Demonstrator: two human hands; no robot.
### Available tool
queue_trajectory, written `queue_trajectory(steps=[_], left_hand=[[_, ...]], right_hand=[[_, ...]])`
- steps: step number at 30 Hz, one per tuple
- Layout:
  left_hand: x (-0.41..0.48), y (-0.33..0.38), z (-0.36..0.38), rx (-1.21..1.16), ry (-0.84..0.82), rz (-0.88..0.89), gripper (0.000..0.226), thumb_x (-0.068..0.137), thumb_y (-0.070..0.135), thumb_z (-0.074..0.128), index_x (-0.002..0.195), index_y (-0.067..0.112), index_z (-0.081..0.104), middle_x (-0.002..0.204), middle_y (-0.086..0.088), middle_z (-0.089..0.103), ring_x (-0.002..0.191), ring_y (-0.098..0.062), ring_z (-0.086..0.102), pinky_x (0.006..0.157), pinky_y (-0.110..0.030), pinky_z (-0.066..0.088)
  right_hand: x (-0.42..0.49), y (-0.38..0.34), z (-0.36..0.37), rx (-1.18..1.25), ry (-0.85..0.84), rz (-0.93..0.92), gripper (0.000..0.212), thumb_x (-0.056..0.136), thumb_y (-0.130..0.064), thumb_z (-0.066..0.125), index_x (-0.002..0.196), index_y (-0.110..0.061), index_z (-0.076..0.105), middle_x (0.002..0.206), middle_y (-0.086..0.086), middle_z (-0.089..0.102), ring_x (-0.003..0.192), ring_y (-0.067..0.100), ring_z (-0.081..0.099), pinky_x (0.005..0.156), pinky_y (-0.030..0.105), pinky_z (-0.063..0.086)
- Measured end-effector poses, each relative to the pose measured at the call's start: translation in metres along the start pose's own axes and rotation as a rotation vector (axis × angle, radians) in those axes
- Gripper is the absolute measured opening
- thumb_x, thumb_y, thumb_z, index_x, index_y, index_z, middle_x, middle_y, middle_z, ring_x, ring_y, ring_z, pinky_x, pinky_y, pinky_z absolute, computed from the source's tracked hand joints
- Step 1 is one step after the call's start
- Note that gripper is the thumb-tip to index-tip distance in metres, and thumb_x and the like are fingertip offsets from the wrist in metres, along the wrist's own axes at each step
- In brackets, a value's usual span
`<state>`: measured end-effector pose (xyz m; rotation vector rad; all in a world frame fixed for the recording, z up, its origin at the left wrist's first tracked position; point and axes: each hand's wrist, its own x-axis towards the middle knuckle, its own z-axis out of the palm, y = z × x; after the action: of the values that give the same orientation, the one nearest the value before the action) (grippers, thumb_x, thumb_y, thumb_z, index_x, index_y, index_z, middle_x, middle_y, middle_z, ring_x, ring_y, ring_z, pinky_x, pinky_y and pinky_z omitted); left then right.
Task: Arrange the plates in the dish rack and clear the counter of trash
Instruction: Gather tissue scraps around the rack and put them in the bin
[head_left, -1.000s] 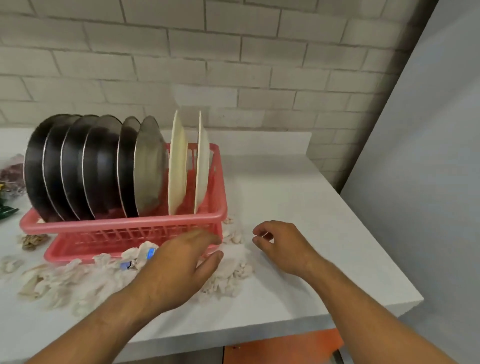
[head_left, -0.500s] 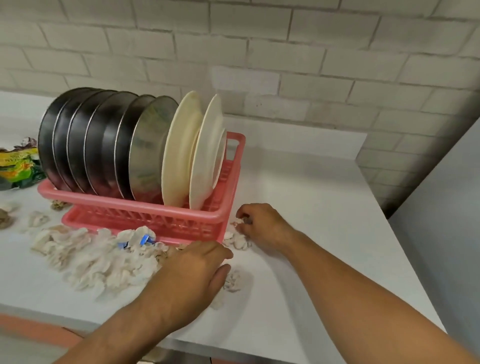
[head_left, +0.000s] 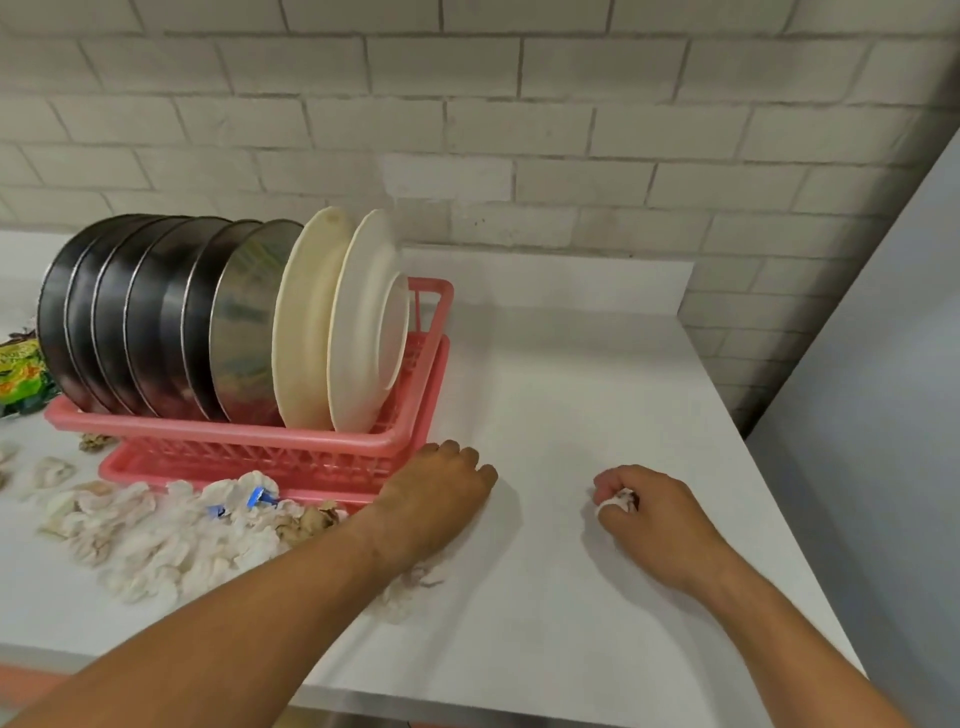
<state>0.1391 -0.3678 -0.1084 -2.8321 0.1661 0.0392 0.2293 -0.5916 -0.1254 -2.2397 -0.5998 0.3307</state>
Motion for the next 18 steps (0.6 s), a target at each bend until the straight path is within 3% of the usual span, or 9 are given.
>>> queue_trajectory(steps=[4,7,9,12,15,18], left_hand=[[-0.015,0.019,-0.005,-0.154,0.022,0.051,0.039,0.076,-0.016,0.048,0.107,0.009,0.051,0.104,-0.009,0.041,0.075,-0.025,0.051,0.061,-0.039,0.048],[-0.037,0.022,0.002,-0.183,0.106,0.098,0.031,0.068,-0.016,0.054,0.088,0.007,0.057,0.094,-0.009,0.047,0.065,-0.022,0.049,0.053,-0.038,0.049],[-0.053,0.015,0.007,-0.219,0.177,0.066,0.027,0.059,-0.011,0.064,0.076,0.011,0.061,0.081,-0.005,0.052,0.059,-0.019,0.048,0.048,-0.033,0.046],[-0.080,0.002,0.010,-0.304,0.278,-0.050,0.025,0.061,-0.003,0.070,0.077,0.014,0.062,0.076,-0.002,0.054,0.062,-0.019,0.051,0.052,-0.030,0.043],[-0.100,-0.008,0.005,-0.373,0.390,-0.191,0.024,0.071,0.000,0.070,0.091,0.013,0.067,0.081,-0.003,0.058,0.069,-0.020,0.054,0.057,-0.031,0.047],[-0.113,-0.020,0.002,-0.407,0.446,-0.291,0.020,0.085,0.010,0.050,0.097,0.012,0.066,0.087,-0.003,0.060,0.075,-0.023,0.056,0.063,-0.035,0.051]], right_hand=[[0.006,-0.013,0.013,0.048,-0.062,0.021,0.023,0.088,-0.006,0.050,0.074,-0.020,0.064,0.074,-0.006,0.065,0.067,0.015,0.058,0.062,0.024,0.047],[0.020,-0.033,0.032,0.121,-0.128,0.035,0.029,0.086,-0.004,0.041,0.072,-0.021,0.061,0.064,-0.007,0.057,0.062,0.016,0.052,0.059,0.029,0.044],[0.030,-0.047,0.050,0.098,-0.173,0.011,0.025,0.087,-0.008,0.042,0.076,-0.021,0.061,0.070,-0.007,0.058,0.066,0.015,0.052,0.061,0.029,0.044],[0.043,-0.065,0.079,0.022,-0.202,-0.035,0.005,0.086,-0.032,0.058,0.086,-0.027,0.059,0.085,-0.008,0.062,0.075,0.014,0.059,0.067,0.031,0.050],[0.049,-0.082,0.102,-0.099,-0.235,-0.066,0.041,0.078,-0.057,0.066,0.108,-0.031,0.055,0.100,-0.011,0.059,0.086,0.014,0.061,0.071,0.028,0.048],[0.051,-0.096,0.113,-0.168,-0.258,-0.124,0.056,0.077,-0.061,0.067,0.123,-0.032,0.053,0.111,-0.011,0.062,0.094,0.012,0.062,0.079,0.029,0.051]])
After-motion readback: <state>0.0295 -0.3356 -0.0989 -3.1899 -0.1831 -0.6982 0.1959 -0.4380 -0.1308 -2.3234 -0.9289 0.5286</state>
